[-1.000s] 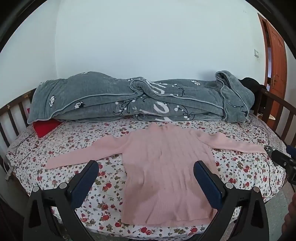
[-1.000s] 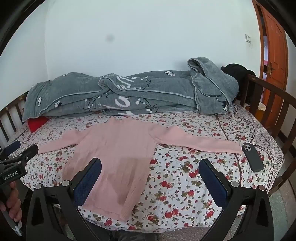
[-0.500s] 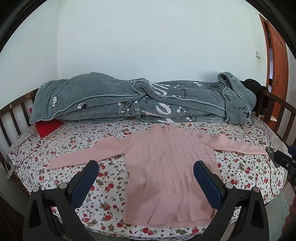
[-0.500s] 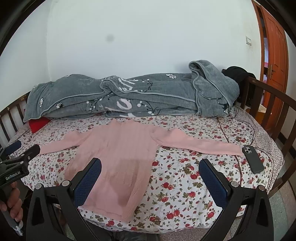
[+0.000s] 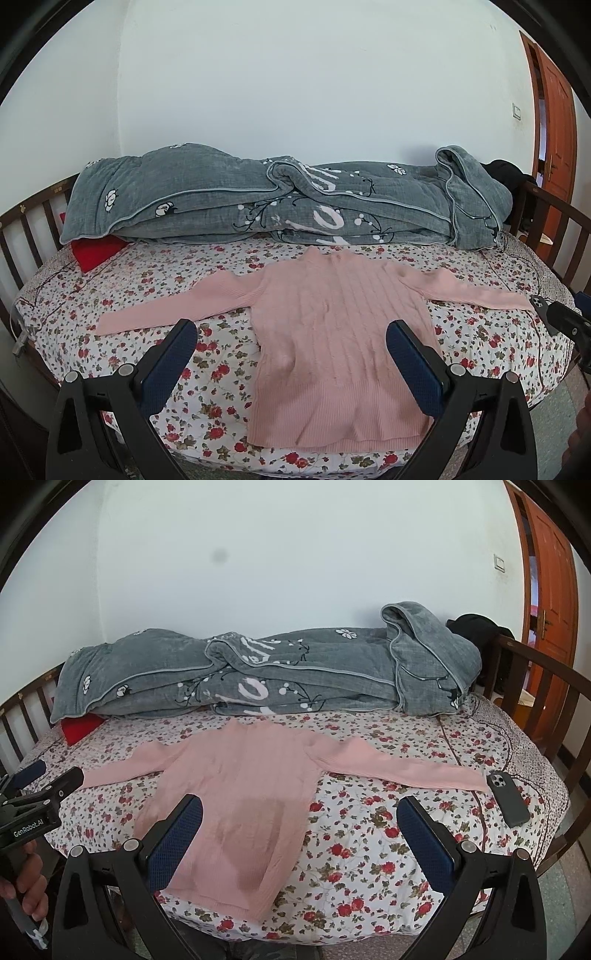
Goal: Fold small clothes
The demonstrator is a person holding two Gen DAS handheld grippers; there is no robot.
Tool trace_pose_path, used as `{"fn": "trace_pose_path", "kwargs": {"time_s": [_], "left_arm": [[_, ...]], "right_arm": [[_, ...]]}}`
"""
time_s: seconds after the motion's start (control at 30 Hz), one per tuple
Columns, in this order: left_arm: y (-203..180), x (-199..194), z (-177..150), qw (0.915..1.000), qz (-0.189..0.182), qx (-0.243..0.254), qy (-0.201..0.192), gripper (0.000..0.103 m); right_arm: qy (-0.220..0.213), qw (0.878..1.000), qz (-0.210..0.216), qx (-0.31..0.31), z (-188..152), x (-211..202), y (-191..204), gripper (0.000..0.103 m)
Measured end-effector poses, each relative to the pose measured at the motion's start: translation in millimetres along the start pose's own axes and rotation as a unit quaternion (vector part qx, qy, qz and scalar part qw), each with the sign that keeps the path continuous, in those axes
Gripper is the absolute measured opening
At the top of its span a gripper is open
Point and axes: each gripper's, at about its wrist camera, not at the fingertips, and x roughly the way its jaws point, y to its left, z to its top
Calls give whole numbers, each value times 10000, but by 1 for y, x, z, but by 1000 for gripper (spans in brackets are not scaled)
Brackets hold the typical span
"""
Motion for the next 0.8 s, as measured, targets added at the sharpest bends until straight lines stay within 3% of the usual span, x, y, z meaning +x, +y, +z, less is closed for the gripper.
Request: {"fn": "trace_pose_path", "kwargs": {"time_s": [0.8], "left_arm": [[8,0,-4,10000,28,-88,5,103]], "right_arm": [[-44,10000,56,15,0,-2,6,103]]}}
